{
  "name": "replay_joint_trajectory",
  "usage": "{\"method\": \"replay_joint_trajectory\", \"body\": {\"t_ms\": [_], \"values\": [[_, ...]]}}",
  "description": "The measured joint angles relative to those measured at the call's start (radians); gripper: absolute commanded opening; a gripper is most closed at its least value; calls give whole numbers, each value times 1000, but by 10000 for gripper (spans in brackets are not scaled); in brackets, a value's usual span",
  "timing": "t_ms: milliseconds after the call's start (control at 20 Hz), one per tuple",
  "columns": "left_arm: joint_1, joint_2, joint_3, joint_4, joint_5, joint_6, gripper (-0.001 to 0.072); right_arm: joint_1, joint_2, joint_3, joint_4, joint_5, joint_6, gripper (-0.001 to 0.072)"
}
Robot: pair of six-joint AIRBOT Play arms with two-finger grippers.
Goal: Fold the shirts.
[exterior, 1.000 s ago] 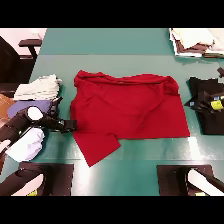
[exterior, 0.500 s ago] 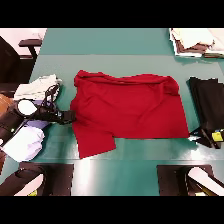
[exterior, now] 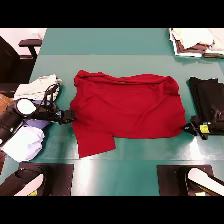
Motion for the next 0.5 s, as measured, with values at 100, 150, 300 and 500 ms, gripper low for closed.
{"method": "replay_joint_trajectory", "body": {"t_ms": [100,150,300,500], "values": [[-1,20,42,7,-16,0,27,55,8,66,1,-15,-5,21],[-1,39,77,15,-23,0,27,80,27,114,13,3,-6,20],[-1,114,264,61,-43,0,28,135,118,307,23,37,-9,20],[0,181,644,112,-68,-1,27,159,251,643,26,70,-11,20]]}}
